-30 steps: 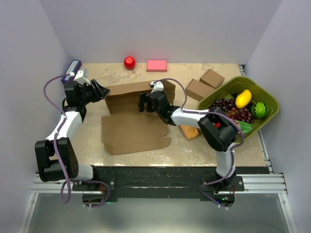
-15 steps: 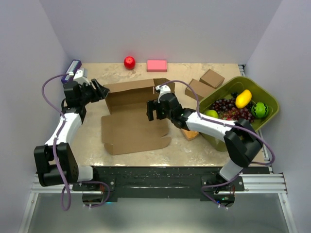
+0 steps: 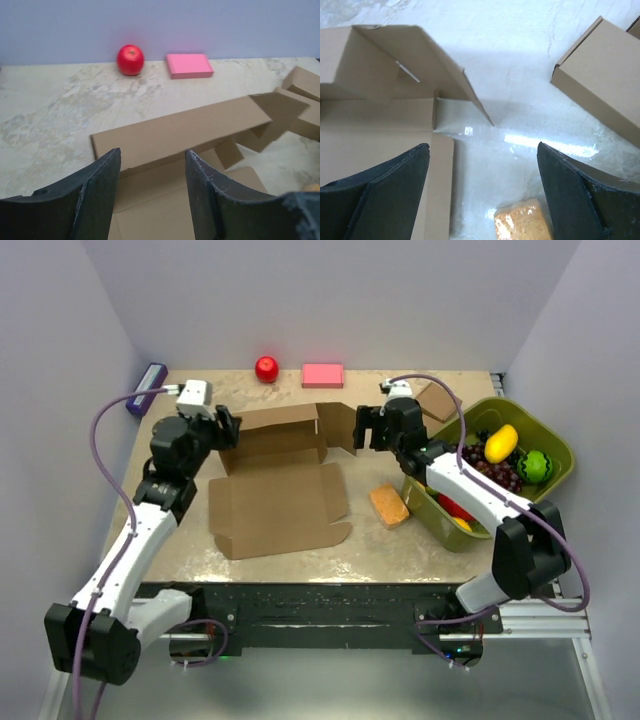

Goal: Fold the paper box

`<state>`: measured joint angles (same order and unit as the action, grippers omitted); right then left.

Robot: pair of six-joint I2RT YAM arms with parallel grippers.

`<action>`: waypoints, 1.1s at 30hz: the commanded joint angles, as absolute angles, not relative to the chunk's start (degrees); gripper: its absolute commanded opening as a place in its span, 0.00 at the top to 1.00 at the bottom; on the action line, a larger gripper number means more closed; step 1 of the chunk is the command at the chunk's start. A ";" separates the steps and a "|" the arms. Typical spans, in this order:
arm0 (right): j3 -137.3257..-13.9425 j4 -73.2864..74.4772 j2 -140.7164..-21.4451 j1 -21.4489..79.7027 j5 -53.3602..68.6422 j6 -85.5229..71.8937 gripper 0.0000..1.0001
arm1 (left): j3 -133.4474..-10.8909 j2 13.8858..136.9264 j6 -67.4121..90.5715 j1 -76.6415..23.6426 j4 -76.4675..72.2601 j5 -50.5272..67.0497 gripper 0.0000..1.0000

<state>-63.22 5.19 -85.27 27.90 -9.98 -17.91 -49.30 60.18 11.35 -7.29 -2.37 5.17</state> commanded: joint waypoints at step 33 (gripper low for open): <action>-74.27 -6.86 -106.35 25.49 -3.69 -11.43 0.67 | -42.89 104.58 21.53 -47.99 -32.96 2.72 0.83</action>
